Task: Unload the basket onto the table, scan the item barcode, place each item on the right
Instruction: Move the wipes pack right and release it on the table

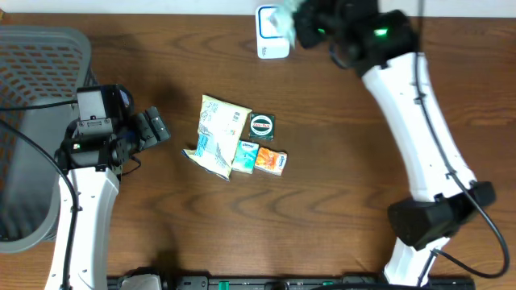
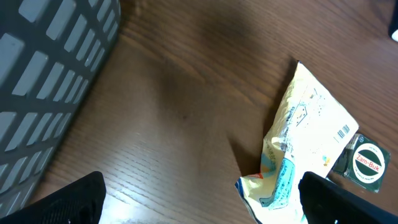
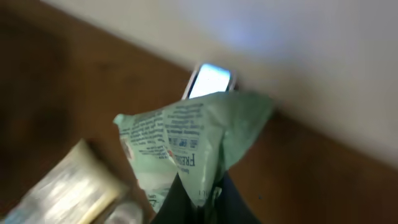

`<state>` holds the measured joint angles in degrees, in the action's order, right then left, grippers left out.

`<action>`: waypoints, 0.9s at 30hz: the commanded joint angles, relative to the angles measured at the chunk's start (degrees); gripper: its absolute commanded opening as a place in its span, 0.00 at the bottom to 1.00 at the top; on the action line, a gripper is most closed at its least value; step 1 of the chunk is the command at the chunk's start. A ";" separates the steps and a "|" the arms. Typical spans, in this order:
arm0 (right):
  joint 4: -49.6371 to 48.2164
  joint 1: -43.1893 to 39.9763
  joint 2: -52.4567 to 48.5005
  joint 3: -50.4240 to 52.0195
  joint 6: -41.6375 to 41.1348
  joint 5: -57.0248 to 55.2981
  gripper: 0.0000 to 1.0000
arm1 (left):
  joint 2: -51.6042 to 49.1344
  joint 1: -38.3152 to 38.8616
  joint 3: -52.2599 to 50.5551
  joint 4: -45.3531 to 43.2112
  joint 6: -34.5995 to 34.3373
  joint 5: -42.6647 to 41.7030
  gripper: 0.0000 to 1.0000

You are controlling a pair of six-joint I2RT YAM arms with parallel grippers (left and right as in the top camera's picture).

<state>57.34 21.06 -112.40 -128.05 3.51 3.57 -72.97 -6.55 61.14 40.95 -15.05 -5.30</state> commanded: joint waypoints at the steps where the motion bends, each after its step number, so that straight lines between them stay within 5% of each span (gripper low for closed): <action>1: 7.80 -4.24 -1.16 0.35 -11.23 14.01 0.01 | -0.13 -0.20 0.04 0.15 -0.09 -0.09 0.98; 11: 17.55 -14.23 -1.31 5.62 -11.23 16.52 0.01 | -0.13 -0.20 0.04 0.15 -0.09 -0.09 0.97; 27: 8.41 -25.97 -1.31 27.67 -12.98 20.59 0.01 | -0.13 -0.20 0.04 0.15 -0.09 -0.09 0.97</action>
<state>67.26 -3.01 -113.97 -103.02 -8.19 21.74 -72.97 -6.55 61.14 40.95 -15.05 -5.30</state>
